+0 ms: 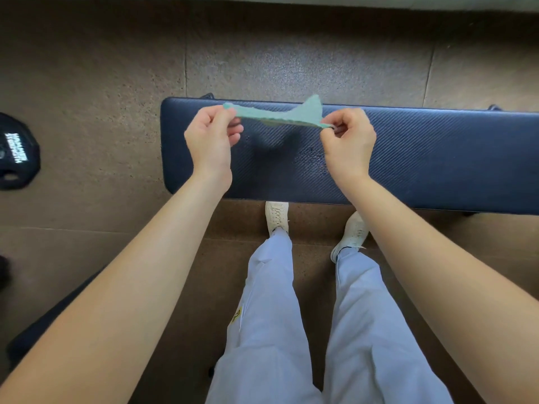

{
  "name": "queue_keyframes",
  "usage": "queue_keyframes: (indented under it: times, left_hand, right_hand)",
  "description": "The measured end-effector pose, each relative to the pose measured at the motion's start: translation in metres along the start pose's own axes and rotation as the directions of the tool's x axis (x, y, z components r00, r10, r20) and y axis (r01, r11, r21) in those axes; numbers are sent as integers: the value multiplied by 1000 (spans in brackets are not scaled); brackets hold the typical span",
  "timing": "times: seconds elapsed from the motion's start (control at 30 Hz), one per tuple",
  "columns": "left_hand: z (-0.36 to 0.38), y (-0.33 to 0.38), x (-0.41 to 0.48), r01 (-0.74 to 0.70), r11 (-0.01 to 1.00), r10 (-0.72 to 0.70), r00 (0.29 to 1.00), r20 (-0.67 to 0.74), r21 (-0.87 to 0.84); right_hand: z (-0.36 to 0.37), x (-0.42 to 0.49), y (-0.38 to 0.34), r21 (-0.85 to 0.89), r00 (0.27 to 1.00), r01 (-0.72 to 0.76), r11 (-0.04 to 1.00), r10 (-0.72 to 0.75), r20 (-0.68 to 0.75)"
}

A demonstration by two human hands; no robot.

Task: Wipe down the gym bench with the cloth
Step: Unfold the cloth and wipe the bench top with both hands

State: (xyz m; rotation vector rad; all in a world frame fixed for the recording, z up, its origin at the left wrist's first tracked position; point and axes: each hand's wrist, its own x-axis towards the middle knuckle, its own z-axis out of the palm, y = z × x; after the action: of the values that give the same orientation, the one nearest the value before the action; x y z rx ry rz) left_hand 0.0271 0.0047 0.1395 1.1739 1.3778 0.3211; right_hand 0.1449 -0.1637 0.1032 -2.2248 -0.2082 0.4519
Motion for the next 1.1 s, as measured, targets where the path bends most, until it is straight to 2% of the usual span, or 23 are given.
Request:
queue_keyframes:
  times: [0.1, 0.23, 0.3, 0.33, 0.4, 0.47, 0.5, 0.53, 0.57, 0.6, 0.63, 0.7, 0.77, 0.8, 0.87, 0.93, 1.0, 1.1]
  left_hand:
    - [-2, -10, -9, 40, 999, -40, 999, -33, -16]
    - [-9, -71, -14, 239, 966, -234, 970, -65, 98]
    - [-16, -117, -13, 376, 903, -363, 926, -100, 206]
    - [-20, -139, -14, 436, 853, -421, 900, -115, 287]
    - [-27, -177, -14, 468, 713, -440, 878, -185, 522]
    - [-23, -194, -13, 337, 631, -278, 939, -202, 698]
    - [-18, -194, -13, 183, 637, -140, 983, -121, 749]
    - [-12, -193, -11, -30, 617, 23, 1000, 21, 786]
    - [-6, -191, -8, -254, 553, 174, 967, 188, 793]
    - [0, -192, -1, -449, 450, 282, 891, 355, 772]
    - [7, -194, 8, -599, 332, 336, 797, 502, 729]
    - [18, -196, 25, -769, 147, 296, 634, 714, 622]
    - [27, -201, 42, -849, 22, 166, 524, 835, 528]
    - [29, -206, 49, -864, -41, 108, 495, 862, 501]
    - [29, -214, 61, -854, -176, 44, 491, 870, 490]
    - [29, -218, 69, -819, -279, 43, 510, 859, 501]
    - [32, -214, 80, -793, -313, 79, 526, 847, 522]
    - [44, -191, 107, -783, -299, 125, 535, 836, 546]
  right_hand:
    - [-1, -7, 10, -99, 986, 163, 982, -165, -16]
    - [12, -40, 55, -293, 965, 254, 922, -219, 147]
    - [20, -60, 87, -425, 940, 293, 856, -176, 292]
    - [23, -71, 100, -495, 927, 281, 822, -100, 361]
    - [31, -89, 118, -570, 909, 226, 790, 39, 415]
    - [39, -97, 124, -548, 915, 180, 816, 65, 398]
    - [43, -98, 123, -513, 916, 182, 839, 45, 398]
    - [48, -97, 123, -471, 912, 204, 858, 9, 410]
    - [54, -94, 122, -433, 905, 234, 871, -33, 424]
    - [62, -90, 123, -401, 896, 269, 875, -74, 438]
    - [71, -85, 127, -379, 884, 298, 876, -104, 456]
    - [86, -74, 133, -343, 854, 332, 879, -126, 505]
    - [97, -62, 144, -348, 815, 379, 857, -131, 565]
    - [100, -59, 150, -384, 797, 425, 819, -138, 588]
    - [103, -55, 160, -483, 769, 527, 700, -150, 622]
    - [104, -49, 164, -539, 757, 574, 616, -149, 636]
    - [106, -35, 163, -563, 754, 596, 572, -158, 638]
    - [113, 4, 153, -575, 756, 616, 539, -197, 625]
